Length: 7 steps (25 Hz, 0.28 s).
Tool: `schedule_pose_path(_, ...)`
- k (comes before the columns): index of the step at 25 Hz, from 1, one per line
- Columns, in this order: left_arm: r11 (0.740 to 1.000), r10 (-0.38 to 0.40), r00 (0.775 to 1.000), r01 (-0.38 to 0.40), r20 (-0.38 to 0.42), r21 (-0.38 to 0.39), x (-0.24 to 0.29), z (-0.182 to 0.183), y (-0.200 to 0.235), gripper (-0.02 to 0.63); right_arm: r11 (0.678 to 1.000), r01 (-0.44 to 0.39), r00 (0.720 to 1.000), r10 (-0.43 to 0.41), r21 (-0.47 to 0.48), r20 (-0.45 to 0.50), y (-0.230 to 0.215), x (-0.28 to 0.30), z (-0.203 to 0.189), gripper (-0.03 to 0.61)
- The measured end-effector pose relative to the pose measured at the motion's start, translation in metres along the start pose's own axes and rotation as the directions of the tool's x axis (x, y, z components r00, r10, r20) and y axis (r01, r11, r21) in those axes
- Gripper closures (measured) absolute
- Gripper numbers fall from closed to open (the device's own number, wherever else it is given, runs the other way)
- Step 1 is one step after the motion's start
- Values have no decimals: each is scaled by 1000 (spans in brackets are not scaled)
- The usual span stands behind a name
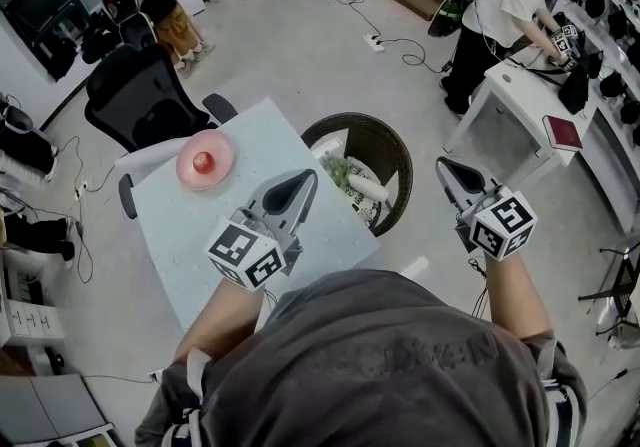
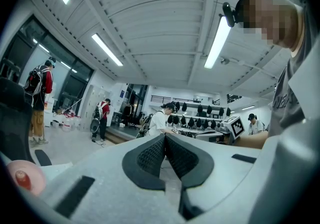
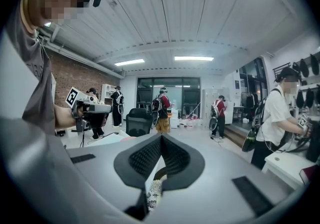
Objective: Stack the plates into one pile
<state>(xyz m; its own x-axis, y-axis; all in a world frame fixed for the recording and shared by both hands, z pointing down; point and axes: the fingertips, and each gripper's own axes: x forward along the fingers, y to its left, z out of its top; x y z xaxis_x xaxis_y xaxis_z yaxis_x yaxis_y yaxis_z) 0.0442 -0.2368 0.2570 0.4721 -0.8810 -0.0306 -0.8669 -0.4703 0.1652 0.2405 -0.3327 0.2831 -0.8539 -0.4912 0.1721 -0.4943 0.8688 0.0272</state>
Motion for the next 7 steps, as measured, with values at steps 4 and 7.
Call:
schedule_pose_path(4, 1000, 1, 1000, -1, 2, -2, -4, -3, 2, 609, 1000, -2, 1000, 2, -1, 1, 4, 3, -2, 588)
schedule_pose_path(7, 1000, 1, 1000, -1, 3, -5, -5, -7, 3, 609, 1000, -1, 1000, 1, -1, 1, 5, 4, -6, 588)
